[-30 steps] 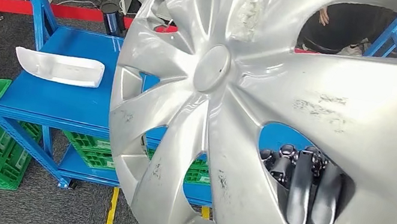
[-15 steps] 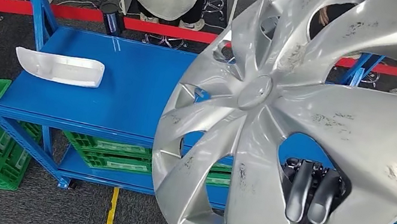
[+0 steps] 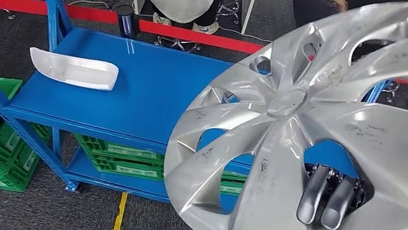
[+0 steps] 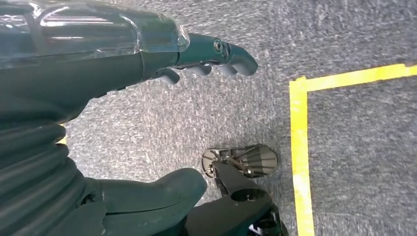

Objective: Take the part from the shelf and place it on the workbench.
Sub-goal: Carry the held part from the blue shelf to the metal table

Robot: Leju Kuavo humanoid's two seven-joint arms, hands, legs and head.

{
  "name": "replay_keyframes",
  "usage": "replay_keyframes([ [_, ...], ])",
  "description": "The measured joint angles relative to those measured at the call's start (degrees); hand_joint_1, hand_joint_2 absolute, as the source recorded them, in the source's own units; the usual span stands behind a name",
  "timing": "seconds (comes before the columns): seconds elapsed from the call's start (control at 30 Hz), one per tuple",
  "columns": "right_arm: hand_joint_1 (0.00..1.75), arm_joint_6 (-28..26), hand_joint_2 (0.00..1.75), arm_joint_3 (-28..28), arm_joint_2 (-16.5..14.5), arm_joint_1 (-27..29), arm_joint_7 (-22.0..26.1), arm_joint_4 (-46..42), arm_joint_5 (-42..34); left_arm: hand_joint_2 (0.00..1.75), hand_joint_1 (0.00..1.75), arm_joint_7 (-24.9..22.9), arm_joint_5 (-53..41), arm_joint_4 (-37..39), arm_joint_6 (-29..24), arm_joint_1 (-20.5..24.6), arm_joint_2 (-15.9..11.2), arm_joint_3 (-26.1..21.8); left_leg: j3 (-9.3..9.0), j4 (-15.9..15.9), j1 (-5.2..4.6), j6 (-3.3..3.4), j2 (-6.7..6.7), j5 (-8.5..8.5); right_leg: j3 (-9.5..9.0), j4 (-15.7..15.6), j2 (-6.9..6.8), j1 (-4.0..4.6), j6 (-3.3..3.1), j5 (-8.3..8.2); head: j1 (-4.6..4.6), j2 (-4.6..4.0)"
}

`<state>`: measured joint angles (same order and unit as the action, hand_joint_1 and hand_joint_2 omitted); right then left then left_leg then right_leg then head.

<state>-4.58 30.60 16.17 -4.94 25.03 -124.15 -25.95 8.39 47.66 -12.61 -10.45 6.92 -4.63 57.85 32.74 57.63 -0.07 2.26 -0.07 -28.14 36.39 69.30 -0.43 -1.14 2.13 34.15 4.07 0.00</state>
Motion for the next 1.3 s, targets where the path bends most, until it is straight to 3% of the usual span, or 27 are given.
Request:
replay_keyframes([
  [0.03,1.75,-0.26,1.75,-0.01,-0.01,-0.01,0.00,0.01,0.30,1.75,0.00,-0.24,0.15,0.00,-0.02,0.01,-0.02,-0.13,0.00,0.03,0.01,-0.13,-0.23,-0.02,-1.63,-3.60,0.04,0.00,-0.22,-2.19,0.15,0.00],
  [0.1,1.75,-0.83,1.75,-0.01,-0.02,0.01,-0.01,0.01,0.82,1.75,0.00,-0.51,0.50,0.00,-0.02,0.02,-0.05,-0.34,0.17,0.15,-0.12,-0.71,-0.65,0.03,-4.65,-9.85,0.21,0.13,-0.76,-4.71,0.39,0.00],
  [0.13,1.75,-1.06,1.75,-0.01,-0.02,0.04,-0.02,0.01,1.07,1.75,0.00,-0.55,0.66,0.00,-0.02,-0.01,-0.07,-0.38,0.28,0.20,-0.16,-1.09,-0.79,0.14,-5.37,-11.42,0.30,0.23,-1.01,-5.01,0.43,0.00],
  [0.23,1.75,-1.56,1.75,-0.04,-0.03,0.09,-0.04,0.01,1.46,1.75,0.00,-0.48,0.91,0.00,-0.02,-0.18,-0.14,-0.45,0.51,0.41,-0.05,-2.19,-0.67,0.12,-5.44,-12.22,0.27,0.30,-1.92,-5.29,0.22,0.00],
  [0.27,1.75,-1.68,1.75,-0.06,-0.04,0.08,-0.03,0.00,1.49,1.75,0.00,-0.42,0.92,0.00,-0.02,-0.22,-0.17,-0.45,0.80,1.25,0.02,-2.50,-0.41,-0.88,-5.37,-12.44,0.18,0.25,-2.38,-5.59,-0.01,0.00],
  [0.33,1.75,-1.91,1.75,-0.07,-0.09,0.14,-0.02,0.01,1.55,1.75,0.00,-0.25,0.92,0.00,-0.02,-0.24,-0.20,-0.45,2.50,6.17,0.27,-3.04,0.06,-5.03,-4.95,-12.75,-0.03,0.19,-3.19,-6.22,-0.84,0.00],
  [0.4,1.75,-2.13,1.75,-0.06,-0.09,0.30,-0.02,0.05,1.79,1.75,0.00,-0.05,0.89,0.00,0.00,-0.24,-0.15,-0.45,4.89,13.40,0.52,-3.45,0.11,-9.24,-4.13,-12.65,-0.10,0.31,-3.46,-6.75,-1.66,0.00],
  [0.43,1.75,-2.20,1.75,-0.05,-0.09,0.37,-0.02,0.08,1.92,1.75,0.00,0.05,0.86,0.00,0.02,-0.24,-0.14,-0.45,5.31,15.54,0.58,-3.58,0.10,-10.05,-3.65,-12.55,-0.12,0.37,-3.44,-7.05,-1.87,0.00],
  [0.47,1.75,-2.23,1.75,-0.04,-0.09,0.44,-0.02,0.11,2.01,1.75,0.00,0.11,0.85,0.00,0.03,-0.24,-0.13,-0.45,4.72,15.61,0.60,-3.63,0.10,-9.71,-3.17,-12.42,-0.13,0.41,-3.37,-7.35,-2.01,0.00],
  [0.5,1.75,-2.26,1.75,-0.03,-0.09,0.52,-0.02,0.14,2.03,1.75,0.00,0.15,0.84,0.00,0.04,-0.23,-0.13,-0.45,2.92,13.38,0.60,-3.58,0.10,-8.39,-2.72,-12.27,-0.12,0.43,-3.23,-7.63,-2.14,0.00],
  [0.6,1.75,-2.28,1.75,-0.04,-0.09,0.68,-0.03,0.17,2.11,1.75,0.00,0.21,0.83,0.00,0.05,-0.10,-0.12,-0.45,-4.72,1.65,0.47,-3.01,-0.01,-4.71,-1.78,-11.76,-0.14,0.56,-2.60,-8.31,-2.35,0.00],
  [0.67,1.75,-2.31,1.75,-0.05,-0.09,0.70,-0.07,0.16,2.22,1.75,0.00,0.22,0.71,0.00,0.08,-0.03,-0.10,-0.45,-6.02,-1.08,0.22,-2.59,-0.20,-4.40,-1.56,-11.74,-0.18,0.62,-1.93,-8.96,-2.36,0.00],
  [0.73,1.75,-2.48,1.75,-0.05,-0.09,0.76,-0.10,0.16,2.36,1.75,0.00,0.20,0.56,0.00,0.12,-0.04,-0.01,-0.45,-5.32,-1.21,0.22,-1.90,-0.23,-3.53,-1.39,-11.82,-0.13,0.53,-1.21,-9.42,-2.40,0.00],
  [0.77,1.75,-2.66,1.75,-0.08,-0.09,0.80,-0.13,0.16,2.43,1.75,0.00,0.16,0.52,0.00,0.14,0.01,0.04,-0.45,-4.91,-1.30,0.31,-1.42,-0.20,-3.01,-1.01,-11.35,-0.06,0.49,-0.89,-8.64,-2.38,0.00],
  [0.83,1.75,-3.03,1.75,-0.12,-0.10,0.88,-0.31,0.16,2.58,1.75,0.00,0.11,0.50,0.00,0.15,0.13,0.20,-0.45,-3.73,-1.47,0.48,-0.59,-0.12,-1.77,0.47,-7.31,0.09,0.38,-0.36,-4.14,-2.06,0.00],
  [0.9,1.75,-3.36,1.75,-0.13,-0.12,0.91,-0.74,0.17,2.92,1.75,0.00,0.09,0.51,0.00,0.15,0.12,0.37,-0.45,-2.16,-1.41,0.32,-0.23,-0.13,-0.56,2.30,0.05,0.13,0.37,-0.05,1.20,-1.38,0.00],
  [0.93,1.75,-3.49,1.75,-0.11,-0.12,0.91,-0.95,0.17,3.12,1.75,0.00,0.09,0.51,0.00,0.16,0.08,0.46,-0.45,-1.33,-1.35,0.20,-0.19,-0.14,0.05,2.66,3.04,0.14,0.37,0.00,2.41,-1.10,0.00],
  [0.97,1.75,-3.59,1.75,-0.10,-0.13,0.91,-1.12,0.18,3.30,1.75,0.00,0.08,0.51,0.00,0.17,0.04,0.56,-0.45,-0.52,-1.28,0.09,-0.19,-0.15,0.61,2.20,4.28,0.14,0.39,-0.06,2.23,-0.84,0.00],
  [1.0,1.75,-3.68,1.75,-0.09,-0.13,0.90,-1.20,0.18,3.43,1.75,0.00,0.07,0.51,0.00,0.17,0.02,0.63,-0.45,0.23,-1.20,-0.02,-0.24,-0.15,1.12,0.82,3.51,0.14,0.42,-0.21,1.00,-0.61,0.00],
  [1.03,1.75,-3.75,1.75,-0.08,-0.13,0.86,-1.23,0.17,3.55,1.75,0.00,0.05,0.51,0.00,0.22,0.02,0.69,-0.45,0.87,-1.08,-0.12,-0.32,-0.16,1.58,-1.59,0.62,0.15,0.50,-0.49,-0.70,-0.41,0.00],
  [1.07,1.75,-3.84,1.75,-0.08,-0.14,0.78,-1.32,0.15,3.67,1.75,0.00,-0.02,0.51,0.00,0.28,0.02,0.76,-0.45,1.38,-0.97,-0.21,-0.44,-0.16,1.99,-4.67,-3.56,0.18,0.61,-0.87,-2.02,-0.21,0.00],
  [1.13,1.75,-4.06,1.75,-0.05,-0.15,0.58,-1.68,-0.01,3.94,1.75,0.00,-0.29,0.51,0.00,0.50,0.05,0.92,-0.45,2.08,-0.73,-0.45,-0.87,-0.08,2.79,-10.02,-11.75,0.26,0.87,-1.63,-2.66,0.01,0.00],
  [1.17,1.75,-4.19,1.75,-0.05,-0.15,0.50,-1.92,-0.09,4.09,1.75,0.00,-0.48,0.52,0.00,0.58,0.05,0.99,-0.45,2.33,-0.69,-0.48,-1.16,0.00,3.21,-11.25,-13.95,0.31,1.01,-1.89,-2.37,0.00,0.00],
  [1.23,1.75,-4.46,1.75,-0.02,-0.15,0.42,-2.29,-0.17,4.29,1.75,0.00,-0.79,0.53,0.01,0.71,0.02,1.05,-0.45,2.79,-0.62,-0.41,-1.80,0.19,3.92,-11.14,-15.05,0.27,1.08,-2.36,-2.64,-0.11,-0.01],
  [1.27,1.75,-4.60,1.75,0.02,-0.17,0.38,-2.45,-0.17,4.33,1.75,0.00,-0.91,0.54,0.01,0.74,-0.01,1.05,-0.45,3.15,-0.26,-0.34,-2.14,0.23,3.42,-10.72,-15.15,0.17,1.01,-2.66,-3.15,-0.17,-0.01],
  [1.3,1.75,-4.74,1.75,0.06,-0.19,0.36,-2.60,-0.16,4.34,1.75,0.00,-1.01,0.54,0.01,0.77,-0.05,1.05,-0.45,3.71,0.92,-0.25,-2.47,0.23,1.89,-10.18,-15.23,0.04,0.90,-3.05,-3.78,-0.39,-0.01],
])
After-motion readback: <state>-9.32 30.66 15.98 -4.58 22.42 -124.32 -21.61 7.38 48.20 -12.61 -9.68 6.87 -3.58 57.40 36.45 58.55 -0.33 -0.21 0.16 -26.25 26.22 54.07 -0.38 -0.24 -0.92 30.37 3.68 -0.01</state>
